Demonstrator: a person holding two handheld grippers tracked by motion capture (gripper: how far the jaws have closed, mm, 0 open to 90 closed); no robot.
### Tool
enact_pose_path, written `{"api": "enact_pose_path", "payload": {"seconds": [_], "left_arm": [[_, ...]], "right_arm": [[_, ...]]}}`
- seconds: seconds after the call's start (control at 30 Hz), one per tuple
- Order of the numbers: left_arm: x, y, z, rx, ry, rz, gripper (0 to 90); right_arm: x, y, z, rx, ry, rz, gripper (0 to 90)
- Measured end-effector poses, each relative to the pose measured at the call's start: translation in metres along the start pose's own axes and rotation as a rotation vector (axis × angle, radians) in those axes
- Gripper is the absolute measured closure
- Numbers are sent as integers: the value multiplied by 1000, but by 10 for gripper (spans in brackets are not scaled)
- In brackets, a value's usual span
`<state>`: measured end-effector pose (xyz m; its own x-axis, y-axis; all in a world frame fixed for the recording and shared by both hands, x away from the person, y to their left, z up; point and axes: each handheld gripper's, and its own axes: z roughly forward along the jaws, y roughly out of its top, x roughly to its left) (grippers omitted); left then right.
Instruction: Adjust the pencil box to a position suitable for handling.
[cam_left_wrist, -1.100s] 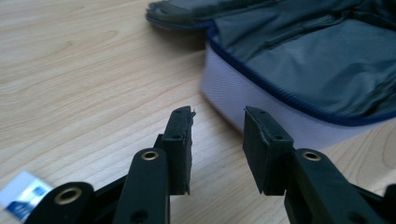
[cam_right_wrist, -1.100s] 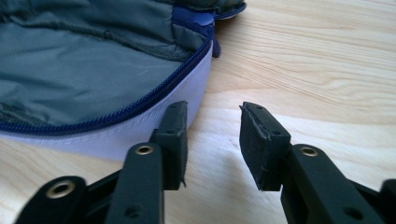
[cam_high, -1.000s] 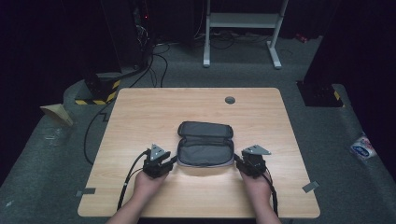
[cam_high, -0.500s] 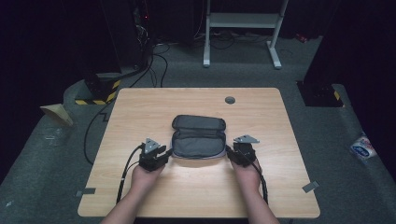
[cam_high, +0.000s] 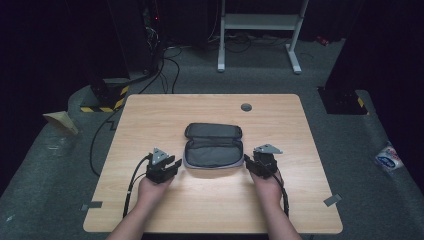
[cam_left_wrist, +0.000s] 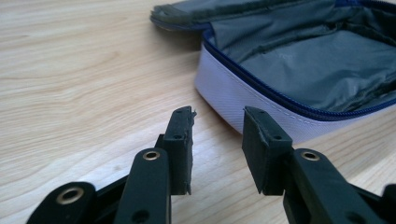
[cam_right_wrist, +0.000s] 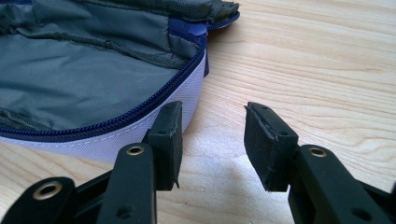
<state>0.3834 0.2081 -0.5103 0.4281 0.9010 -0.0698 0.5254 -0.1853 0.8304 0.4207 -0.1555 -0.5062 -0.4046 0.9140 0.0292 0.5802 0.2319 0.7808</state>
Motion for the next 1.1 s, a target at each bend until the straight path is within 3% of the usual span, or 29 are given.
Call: {"api": "enact_pose_path", "payload": {"seconds": [0.37, 0.8, 0.97, 1.1], "left_arm": [[17, -6, -12, 8, 2, -12, 614], [35, -11, -26, 11, 47, -12, 600], [49, -14, -43, 10, 52, -26, 600], [55, -18, -48, 14, 61, -40, 599]], "right_arm": [[-6, -5, -6, -11, 9, 5, 539], [-8, -11, -11, -17, 9, 0, 514], [-7, -16, -20, -24, 15, -4, 494], [-8, -19, -23, -23, 18, -2, 489]]}}
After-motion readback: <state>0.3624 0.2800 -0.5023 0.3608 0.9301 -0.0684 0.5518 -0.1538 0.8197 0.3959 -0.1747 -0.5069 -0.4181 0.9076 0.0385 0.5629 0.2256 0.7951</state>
